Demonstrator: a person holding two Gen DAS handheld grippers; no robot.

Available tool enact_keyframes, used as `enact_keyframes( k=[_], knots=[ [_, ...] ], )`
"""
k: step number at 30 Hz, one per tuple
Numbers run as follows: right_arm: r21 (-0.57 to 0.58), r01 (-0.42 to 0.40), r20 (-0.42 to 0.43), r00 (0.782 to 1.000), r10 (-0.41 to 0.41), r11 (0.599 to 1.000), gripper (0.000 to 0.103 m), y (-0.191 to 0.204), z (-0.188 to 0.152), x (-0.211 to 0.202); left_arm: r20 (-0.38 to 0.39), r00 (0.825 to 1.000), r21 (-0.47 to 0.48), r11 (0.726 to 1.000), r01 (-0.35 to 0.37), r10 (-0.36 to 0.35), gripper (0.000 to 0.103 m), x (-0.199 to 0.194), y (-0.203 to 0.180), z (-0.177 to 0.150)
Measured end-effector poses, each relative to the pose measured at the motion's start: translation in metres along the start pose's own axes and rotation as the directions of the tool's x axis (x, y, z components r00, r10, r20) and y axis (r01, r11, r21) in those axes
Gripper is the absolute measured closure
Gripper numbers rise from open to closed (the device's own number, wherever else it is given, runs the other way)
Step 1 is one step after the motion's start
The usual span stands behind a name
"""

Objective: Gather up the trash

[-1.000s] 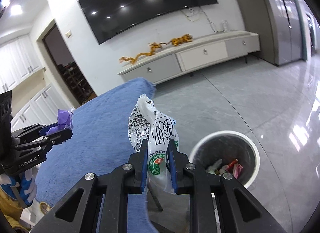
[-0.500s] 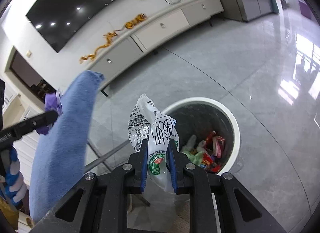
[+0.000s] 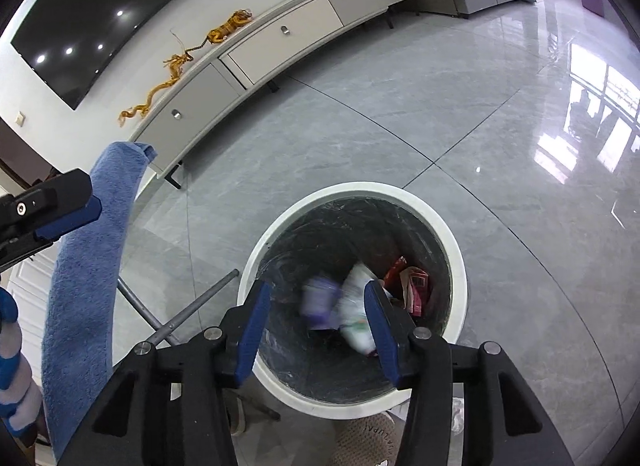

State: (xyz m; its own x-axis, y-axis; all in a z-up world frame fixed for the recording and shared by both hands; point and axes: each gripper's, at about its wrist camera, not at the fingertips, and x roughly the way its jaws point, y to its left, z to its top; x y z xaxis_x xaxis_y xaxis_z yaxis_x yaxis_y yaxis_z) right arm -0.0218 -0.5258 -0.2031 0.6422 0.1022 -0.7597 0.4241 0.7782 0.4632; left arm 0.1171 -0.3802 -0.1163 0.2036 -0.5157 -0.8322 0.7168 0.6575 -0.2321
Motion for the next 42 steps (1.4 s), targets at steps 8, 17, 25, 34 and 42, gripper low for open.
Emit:
enact_keyframes(
  k=[8, 17, 25, 34, 42],
  knots=[
    [-0.055, -0.033, 0.062, 0.997, 0.036, 0.998, 0.056, 0.043, 0.002, -0.039, 0.107, 0.986, -0.037, 0.992, -0.124, 0.127, 0.040, -0.058, 0.016, -0.022],
    [-0.227, -0.065, 0.136, 0.986, 0.097, 0.972, 0.052, 0.148, -0.012, -0.093, 0.217, 0.917, -0.070, 0.943, -0.327, 0.334, 0.039, -0.156, 0.048, -0.072],
    [-0.398, -0.064, 0.174, 0.974, 0.144, 0.915, 0.043, 0.247, -0.032, -0.129, 0.298, 0.843, -0.220, 0.892, -0.395, 0.447, 0.038, -0.251, 0.100, -0.128],
    [-0.450, -0.004, 0.271, 0.952, 0.141, 0.893, 0.026, 0.313, -0.067, -0.151, 0.403, 0.758, -0.316, 0.855, -0.410, 0.513, 0.023, -0.324, 0.124, -0.181],
    [-0.467, 0.046, 0.322, 0.939, 0.121, 0.883, 0.017, 0.329, -0.098, -0.154, 0.446, 0.701, -0.366, 0.828, -0.425, 0.557, 0.017, -0.355, 0.121, -0.217]
  ],
)
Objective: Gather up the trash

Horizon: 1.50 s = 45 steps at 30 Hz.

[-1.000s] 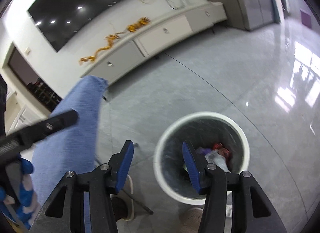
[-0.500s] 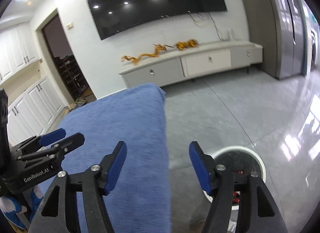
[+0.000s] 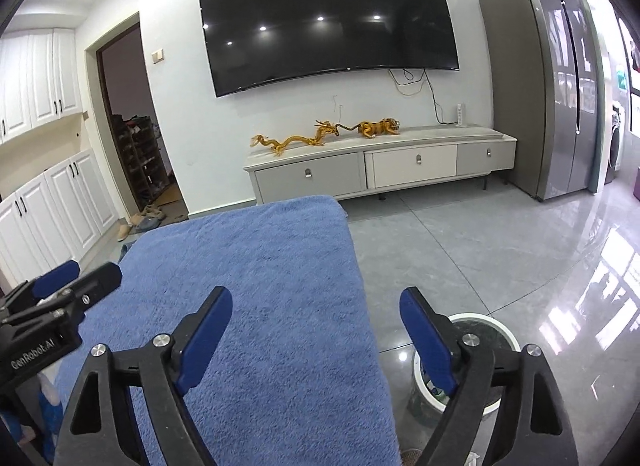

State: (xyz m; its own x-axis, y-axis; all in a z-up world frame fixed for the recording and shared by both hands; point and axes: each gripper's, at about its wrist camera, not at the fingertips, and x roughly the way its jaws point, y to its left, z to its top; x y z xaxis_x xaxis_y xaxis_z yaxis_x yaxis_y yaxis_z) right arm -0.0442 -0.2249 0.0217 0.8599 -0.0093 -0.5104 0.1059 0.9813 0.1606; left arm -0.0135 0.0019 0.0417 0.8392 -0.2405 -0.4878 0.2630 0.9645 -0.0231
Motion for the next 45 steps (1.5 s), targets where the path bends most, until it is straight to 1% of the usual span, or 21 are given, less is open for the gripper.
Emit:
enact_keyframes(
  k=[8, 12, 16, 18, 22, 33, 45],
  knots=[
    [-0.020, 0.034, 0.023, 0.999, -0.034, 0.999, 0.008, 0.007, -0.008, -0.006, 0.017, 1.000, -0.001, 1.000, 0.006, -0.006, 0.011, -0.015, -0.001, -0.006],
    [-0.026, 0.073, 0.038, 0.997, -0.072, 0.997, 0.003, 0.007, -0.012, -0.008, 0.016, 1.000, -0.004, 1.000, 0.000, 0.000, 0.007, -0.012, -0.001, -0.009],
    [-0.023, 0.112, 0.050, 0.993, -0.111, 0.993, 0.001, 0.003, -0.015, -0.004, 0.012, 1.000, -0.011, 1.000, -0.016, 0.016, 0.003, -0.006, -0.003, -0.010],
    [-0.023, 0.123, 0.050, 0.991, -0.122, 0.992, 0.001, 0.002, -0.018, -0.002, 0.003, 1.000, -0.020, 1.000, -0.017, 0.017, 0.003, 0.001, -0.002, -0.012],
    [-0.020, 0.137, 0.031, 0.990, -0.136, 0.990, 0.000, -0.002, -0.024, 0.008, -0.012, 0.999, -0.024, 0.999, -0.033, 0.033, 0.003, 0.014, -0.003, -0.017],
    [-0.001, 0.160, -0.057, 0.986, -0.159, 0.987, 0.000, -0.019, -0.036, 0.045, -0.113, 0.993, -0.021, 0.999, -0.040, 0.037, 0.003, 0.061, -0.006, -0.030],
    [0.018, 0.169, -0.107, 0.980, -0.166, 0.986, 0.000, -0.033, -0.045, 0.062, -0.186, 0.982, -0.002, 0.999, -0.039, 0.038, 0.003, 0.091, -0.011, -0.044]
  ],
)
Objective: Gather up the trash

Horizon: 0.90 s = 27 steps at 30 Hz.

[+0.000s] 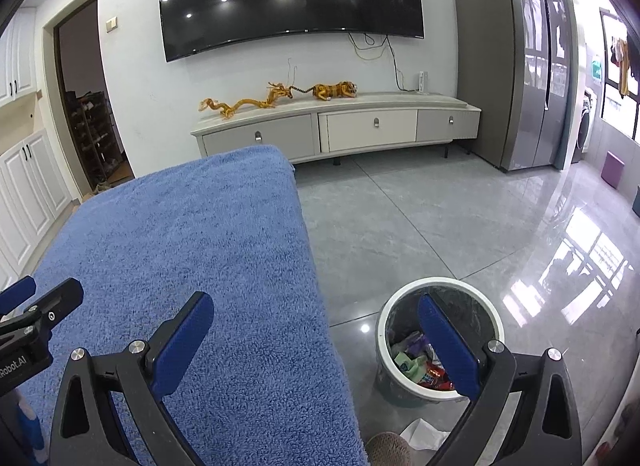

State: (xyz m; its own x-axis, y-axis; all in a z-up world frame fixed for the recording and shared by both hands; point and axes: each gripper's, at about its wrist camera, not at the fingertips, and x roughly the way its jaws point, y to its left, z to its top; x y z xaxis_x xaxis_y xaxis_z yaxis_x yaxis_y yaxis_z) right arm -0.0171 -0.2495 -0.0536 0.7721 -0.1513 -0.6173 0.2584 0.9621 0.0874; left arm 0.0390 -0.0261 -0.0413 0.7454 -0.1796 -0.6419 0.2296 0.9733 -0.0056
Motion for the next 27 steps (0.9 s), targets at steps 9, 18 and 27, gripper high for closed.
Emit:
enact_keyframes(
  k=[9, 18, 27],
  knots=[
    [0.006, 0.002, -0.038, 0.999, -0.002, 1.000, 0.000, -0.004, -0.004, 0.010, -0.034, 0.999, 0.011, 1.000, 0.006, -0.006, 0.003, 0.012, -0.004, -0.008],
    [0.010, 0.003, -0.058, 0.998, -0.002, 1.000, 0.000, -0.007, -0.006, 0.015, -0.057, 0.998, 0.004, 1.000, 0.007, -0.007, 0.003, 0.021, -0.003, -0.011],
    [0.012, 0.008, -0.061, 0.998, -0.007, 1.000, 0.000, -0.010, -0.004, 0.018, -0.057, 0.998, -0.004, 1.000, 0.002, -0.002, 0.003, 0.024, 0.000, -0.011]
  ],
)
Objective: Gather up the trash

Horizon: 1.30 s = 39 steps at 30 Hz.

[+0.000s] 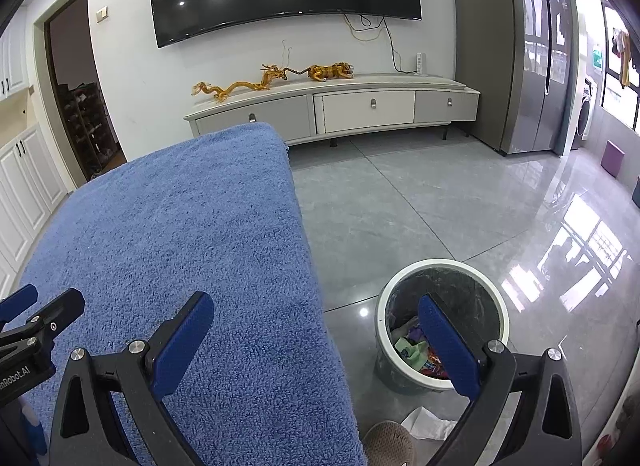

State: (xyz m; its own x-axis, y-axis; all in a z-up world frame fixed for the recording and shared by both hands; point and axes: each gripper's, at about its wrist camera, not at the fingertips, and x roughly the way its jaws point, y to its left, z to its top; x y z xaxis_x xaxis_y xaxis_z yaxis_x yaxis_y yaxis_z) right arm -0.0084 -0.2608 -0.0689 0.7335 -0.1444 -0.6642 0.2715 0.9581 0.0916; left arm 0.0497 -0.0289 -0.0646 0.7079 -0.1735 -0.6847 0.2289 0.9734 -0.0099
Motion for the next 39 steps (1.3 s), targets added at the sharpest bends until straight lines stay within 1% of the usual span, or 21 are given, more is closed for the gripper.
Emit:
enact_keyframes(
  k=[11, 25, 39],
  knots=[
    [0.012, 0.010, 0.012, 1.000, -0.010, 1.000, 0.000, -0.005, 0.001, -0.003, 0.015, 1.000, -0.022, 1.000, -0.014, 0.014, 0.003, -0.003, 0.007, 0.000],
    [0.037, 0.034, 0.023, 0.999, -0.035, 0.999, 0.000, -0.017, 0.003, -0.005, 0.023, 0.998, -0.065, 0.997, -0.052, 0.053, 0.003, -0.007, 0.022, 0.000],
    [0.045, 0.039, 0.031, 0.999, -0.040, 0.998, 0.000, -0.019, 0.002, -0.008, 0.034, 0.998, -0.071, 0.996, -0.059, 0.062, 0.003, -0.011, 0.020, 0.001]
  ],
)
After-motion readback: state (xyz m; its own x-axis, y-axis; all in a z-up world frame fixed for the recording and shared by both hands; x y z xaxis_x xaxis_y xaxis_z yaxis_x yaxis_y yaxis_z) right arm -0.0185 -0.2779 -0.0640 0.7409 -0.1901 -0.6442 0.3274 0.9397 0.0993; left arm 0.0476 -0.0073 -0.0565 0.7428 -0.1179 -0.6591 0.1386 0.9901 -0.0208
